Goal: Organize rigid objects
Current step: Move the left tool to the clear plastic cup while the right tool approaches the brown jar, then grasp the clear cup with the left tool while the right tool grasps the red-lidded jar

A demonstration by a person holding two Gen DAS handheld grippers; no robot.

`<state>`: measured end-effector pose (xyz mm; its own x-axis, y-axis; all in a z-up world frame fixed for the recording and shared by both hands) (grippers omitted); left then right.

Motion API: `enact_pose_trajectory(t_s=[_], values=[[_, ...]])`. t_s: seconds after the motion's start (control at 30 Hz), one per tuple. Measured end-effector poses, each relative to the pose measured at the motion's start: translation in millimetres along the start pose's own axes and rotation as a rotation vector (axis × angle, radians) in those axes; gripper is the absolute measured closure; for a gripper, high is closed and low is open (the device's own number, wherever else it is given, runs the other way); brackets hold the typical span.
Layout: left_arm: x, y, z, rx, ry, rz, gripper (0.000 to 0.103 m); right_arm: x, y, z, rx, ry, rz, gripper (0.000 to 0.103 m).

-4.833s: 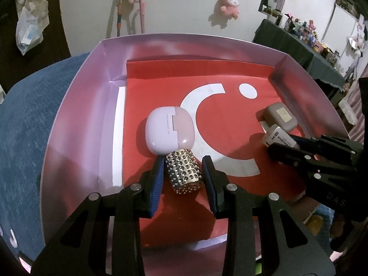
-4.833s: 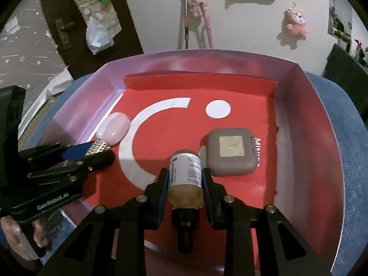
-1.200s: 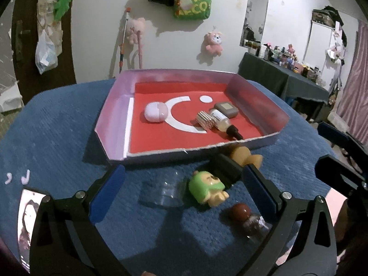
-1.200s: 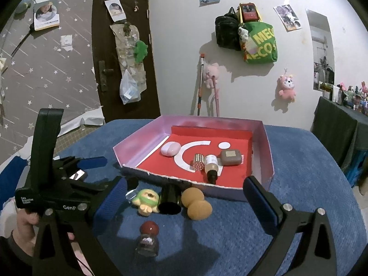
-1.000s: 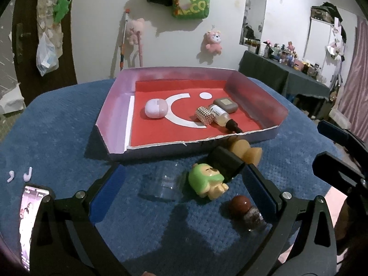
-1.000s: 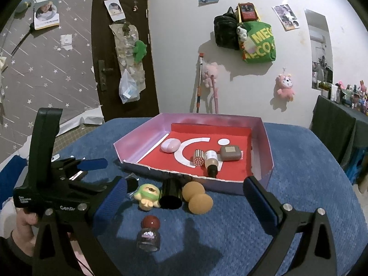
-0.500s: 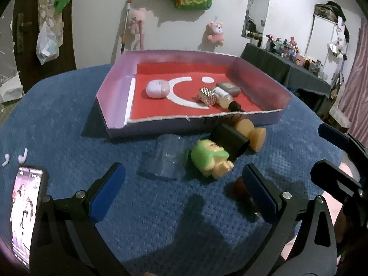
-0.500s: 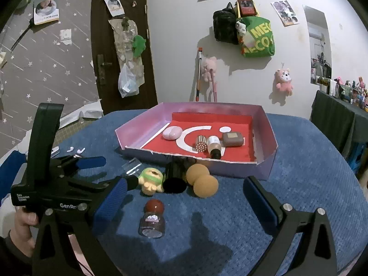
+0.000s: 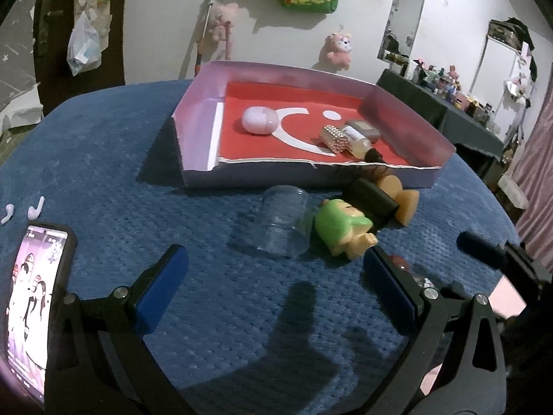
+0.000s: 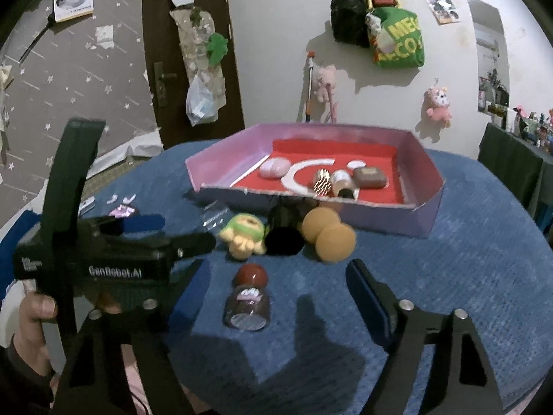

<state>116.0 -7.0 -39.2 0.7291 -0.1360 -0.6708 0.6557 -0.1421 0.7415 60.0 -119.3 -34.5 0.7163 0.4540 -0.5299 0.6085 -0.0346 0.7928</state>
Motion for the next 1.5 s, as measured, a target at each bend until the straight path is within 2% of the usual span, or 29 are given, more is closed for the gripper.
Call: enact_pose_trajectory(t_s=[0.23, 0.37, 0.43, 0.6, 0.67, 0.83, 0.87, 0.93, 1.03, 1.1, 1.23, 1.5], values=[[8.9, -1.6, -9.9, -0.022, 0.007, -0.018, 0.001, 15.9, -18.6, -6.9, 0.004, 0.024, -0.053, 0.032], [14.4, 0.2, -7.9, 0.000, 0.012, -0.025, 0.001, 21.8, -24.6, -9.4, -0.001, 0.031, -0.072, 0.038], [17.6, 2.3, -5.8, 0.017, 0.020, -0.026, 0.004, 23.6, -26.4, -10.6, -0.004, 0.031, -0.076, 0.041], [27.4, 3.0, -2.9, 0.033, 0.003, -0.043, 0.027, 29.7, -29.2, -10.4, -0.003, 0.029, -0.088, 0.051], [29.2, 3.2, -3.0, 0.026, -0.006, -0.040, 0.031, 31.5, -29.8, -8.7, -0.004, 0.026, -0.090, 0.053], [29.5, 7.5, -5.1, 0.018, -0.018, -0.022, 0.032, 32.8, -28.5, -7.3, -0.008, 0.025, -0.086, 0.056], [29.7, 7.7, -4.9, 0.016, -0.020, -0.018, 0.038, 33.9, -27.9, -7.0, -0.011, 0.023, -0.085, 0.056], [30.8, 6.7, -3.6, 0.009, -0.041, -0.015, 0.051, 35.5, -27.6, -6.6, -0.017, 0.015, -0.082, 0.065], [31.7, 5.1, -1.5, 0.027, -0.029, -0.017, 0.054, 35.3, -28.0, -8.1, -0.023, 0.024, -0.085, 0.070], [31.3, 5.1, 0.6, 0.039, -0.021, -0.018, 0.064, 34.7, -28.2, -8.1, -0.029, 0.020, -0.084, 0.070], [29.4, 5.6, -0.6, 0.015, -0.045, -0.010, 0.065, 33.8, -28.6, -8.5, -0.026, 0.024, -0.087, 0.070], [22.7, 5.7, 0.2, 0.019, -0.040, 0.001, 0.065, 28.5, -27.6, -12.7, -0.028, 0.044, -0.081, 0.070]])
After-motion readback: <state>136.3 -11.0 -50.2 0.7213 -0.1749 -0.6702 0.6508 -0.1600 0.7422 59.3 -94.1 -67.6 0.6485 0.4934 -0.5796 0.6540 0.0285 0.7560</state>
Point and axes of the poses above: each gripper's, at about its wrist camera, not at the fingertips, and x roughly the way its jaws point, z to its right, y to its top, the point moved 9 cm from there along x, roughly the way its jaws point, and after that the axes turned 14 degrees about x, right-handed, at the moved point
